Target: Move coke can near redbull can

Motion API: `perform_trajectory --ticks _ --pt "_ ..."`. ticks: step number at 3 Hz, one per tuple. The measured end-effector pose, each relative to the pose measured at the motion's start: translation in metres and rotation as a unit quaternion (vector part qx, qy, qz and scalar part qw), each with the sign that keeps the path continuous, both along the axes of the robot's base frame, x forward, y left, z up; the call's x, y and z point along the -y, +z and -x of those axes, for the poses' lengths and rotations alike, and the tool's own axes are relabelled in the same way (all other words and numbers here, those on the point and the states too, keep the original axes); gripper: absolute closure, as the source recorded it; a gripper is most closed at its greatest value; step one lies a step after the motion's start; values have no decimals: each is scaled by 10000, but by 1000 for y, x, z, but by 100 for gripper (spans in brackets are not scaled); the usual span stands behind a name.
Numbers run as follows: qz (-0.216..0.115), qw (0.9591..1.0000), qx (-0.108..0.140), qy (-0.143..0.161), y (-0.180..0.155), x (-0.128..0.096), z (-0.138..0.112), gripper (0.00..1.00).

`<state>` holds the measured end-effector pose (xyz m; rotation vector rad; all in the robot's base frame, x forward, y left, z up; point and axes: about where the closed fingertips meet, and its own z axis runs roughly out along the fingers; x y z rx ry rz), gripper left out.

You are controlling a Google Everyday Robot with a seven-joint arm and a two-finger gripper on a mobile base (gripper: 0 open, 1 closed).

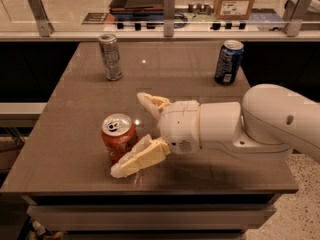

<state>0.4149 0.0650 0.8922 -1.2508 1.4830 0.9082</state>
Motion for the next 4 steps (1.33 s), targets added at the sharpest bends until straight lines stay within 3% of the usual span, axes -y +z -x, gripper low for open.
perform_trajectory --ticks 1,2,4 --pt "-238 9997 30 55 -3 1 0 0" --pt "-219 9997 54 73 -2 -1 1 16" --pt "-193 9997 93 109 1 -5 3 63"
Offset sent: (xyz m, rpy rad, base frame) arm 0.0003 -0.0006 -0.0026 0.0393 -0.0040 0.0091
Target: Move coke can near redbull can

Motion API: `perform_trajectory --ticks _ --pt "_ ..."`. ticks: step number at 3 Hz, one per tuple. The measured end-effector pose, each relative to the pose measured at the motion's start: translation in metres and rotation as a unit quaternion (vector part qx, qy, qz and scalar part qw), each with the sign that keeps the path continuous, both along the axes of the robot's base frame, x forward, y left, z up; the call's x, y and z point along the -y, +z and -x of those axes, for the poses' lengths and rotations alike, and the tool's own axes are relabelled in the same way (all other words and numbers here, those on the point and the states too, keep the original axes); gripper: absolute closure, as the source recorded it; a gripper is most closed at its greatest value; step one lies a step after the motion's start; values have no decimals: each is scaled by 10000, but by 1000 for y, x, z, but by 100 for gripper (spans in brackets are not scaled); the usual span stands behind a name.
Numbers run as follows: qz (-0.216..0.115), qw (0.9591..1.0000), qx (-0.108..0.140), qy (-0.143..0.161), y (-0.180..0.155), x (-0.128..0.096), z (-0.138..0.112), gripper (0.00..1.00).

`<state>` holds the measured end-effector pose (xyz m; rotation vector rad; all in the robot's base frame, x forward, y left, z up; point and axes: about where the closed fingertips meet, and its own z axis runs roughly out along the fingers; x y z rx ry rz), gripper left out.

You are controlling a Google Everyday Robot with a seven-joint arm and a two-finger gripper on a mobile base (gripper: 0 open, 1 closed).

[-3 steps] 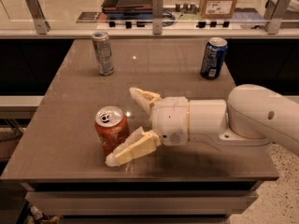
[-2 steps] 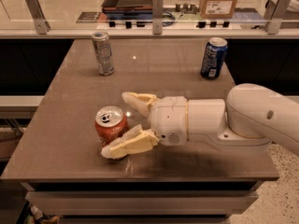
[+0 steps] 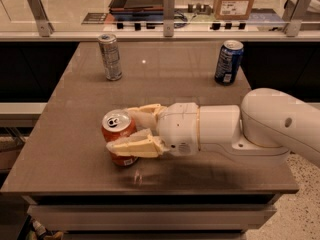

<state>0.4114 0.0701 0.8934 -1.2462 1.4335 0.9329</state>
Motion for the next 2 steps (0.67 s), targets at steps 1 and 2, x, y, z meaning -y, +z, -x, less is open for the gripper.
perform_trajectory --ticks 1,2 --pt "15 10000 22 16 2 -2 1 86" --pt "31 10000 44 32 3 -4 3 100"
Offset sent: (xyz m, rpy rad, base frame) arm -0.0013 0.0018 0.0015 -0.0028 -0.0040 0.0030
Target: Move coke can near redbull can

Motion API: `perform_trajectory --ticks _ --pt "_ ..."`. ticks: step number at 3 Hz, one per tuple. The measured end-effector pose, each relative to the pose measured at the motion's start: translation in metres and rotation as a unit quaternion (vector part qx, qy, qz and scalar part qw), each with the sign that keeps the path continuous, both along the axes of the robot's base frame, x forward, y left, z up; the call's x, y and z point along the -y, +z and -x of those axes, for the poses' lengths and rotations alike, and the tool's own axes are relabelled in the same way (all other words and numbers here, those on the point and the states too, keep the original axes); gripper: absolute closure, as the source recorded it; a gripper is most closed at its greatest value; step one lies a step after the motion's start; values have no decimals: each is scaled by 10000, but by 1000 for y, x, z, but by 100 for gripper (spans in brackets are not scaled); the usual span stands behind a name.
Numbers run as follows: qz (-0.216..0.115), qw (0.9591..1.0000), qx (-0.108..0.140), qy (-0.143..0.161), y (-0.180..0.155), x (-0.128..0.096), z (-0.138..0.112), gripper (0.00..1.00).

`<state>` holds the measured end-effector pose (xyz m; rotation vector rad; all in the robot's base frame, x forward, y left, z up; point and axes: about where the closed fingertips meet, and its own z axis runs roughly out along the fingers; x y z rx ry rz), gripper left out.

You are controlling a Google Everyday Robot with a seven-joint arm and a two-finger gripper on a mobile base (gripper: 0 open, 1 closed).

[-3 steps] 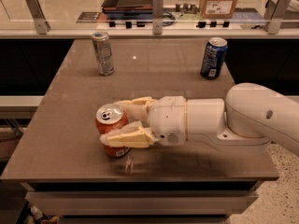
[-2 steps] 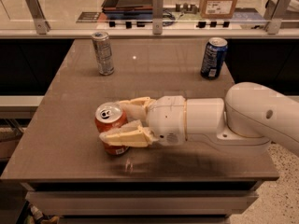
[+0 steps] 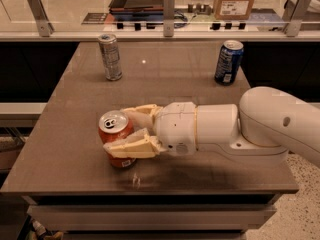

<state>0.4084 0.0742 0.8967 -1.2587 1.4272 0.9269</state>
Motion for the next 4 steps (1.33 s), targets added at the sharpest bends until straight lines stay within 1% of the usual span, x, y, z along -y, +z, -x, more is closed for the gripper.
perform_trajectory --ticks 1,2,3,4 --pt "0 10000 -1 -2 0 0 0 100" --pt "-13 9995 -154 -270 6 1 -14 100" --pt "-15 9965 -387 -743 17 4 -42 100" --pt "-131 9906 -473 -1275 32 7 -73 100"
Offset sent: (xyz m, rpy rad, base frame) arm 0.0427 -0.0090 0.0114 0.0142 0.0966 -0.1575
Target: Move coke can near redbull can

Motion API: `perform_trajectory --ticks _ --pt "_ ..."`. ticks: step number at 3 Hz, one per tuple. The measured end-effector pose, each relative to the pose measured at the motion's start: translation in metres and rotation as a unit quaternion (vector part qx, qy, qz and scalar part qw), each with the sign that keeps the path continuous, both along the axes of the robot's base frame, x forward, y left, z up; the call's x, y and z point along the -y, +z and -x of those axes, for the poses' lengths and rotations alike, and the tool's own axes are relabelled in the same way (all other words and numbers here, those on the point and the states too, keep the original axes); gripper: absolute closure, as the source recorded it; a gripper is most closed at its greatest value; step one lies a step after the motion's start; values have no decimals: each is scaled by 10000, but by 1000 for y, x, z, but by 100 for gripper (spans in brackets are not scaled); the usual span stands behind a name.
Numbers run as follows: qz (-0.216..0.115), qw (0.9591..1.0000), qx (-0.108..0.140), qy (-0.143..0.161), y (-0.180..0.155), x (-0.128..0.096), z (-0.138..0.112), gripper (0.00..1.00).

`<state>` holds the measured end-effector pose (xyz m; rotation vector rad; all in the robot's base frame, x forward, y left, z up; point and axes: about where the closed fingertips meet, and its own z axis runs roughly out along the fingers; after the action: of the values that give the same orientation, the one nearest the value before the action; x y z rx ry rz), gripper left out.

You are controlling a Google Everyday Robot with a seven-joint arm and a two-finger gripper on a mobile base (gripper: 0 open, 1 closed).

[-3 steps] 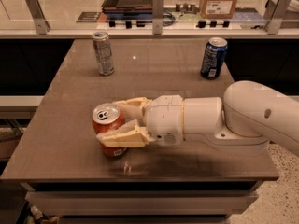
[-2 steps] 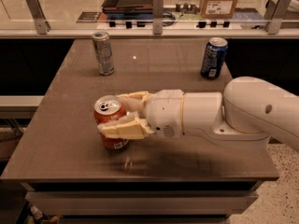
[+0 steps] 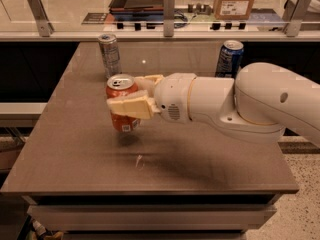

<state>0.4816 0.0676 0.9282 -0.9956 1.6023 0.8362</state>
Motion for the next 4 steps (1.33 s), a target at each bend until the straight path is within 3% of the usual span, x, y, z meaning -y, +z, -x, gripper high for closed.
perform_trajectory --ticks 2,4 --pt "-134 9963 340 -779 21 -2 -68 100" --pt "62 9890 540 -1378 10 13 -126 100"
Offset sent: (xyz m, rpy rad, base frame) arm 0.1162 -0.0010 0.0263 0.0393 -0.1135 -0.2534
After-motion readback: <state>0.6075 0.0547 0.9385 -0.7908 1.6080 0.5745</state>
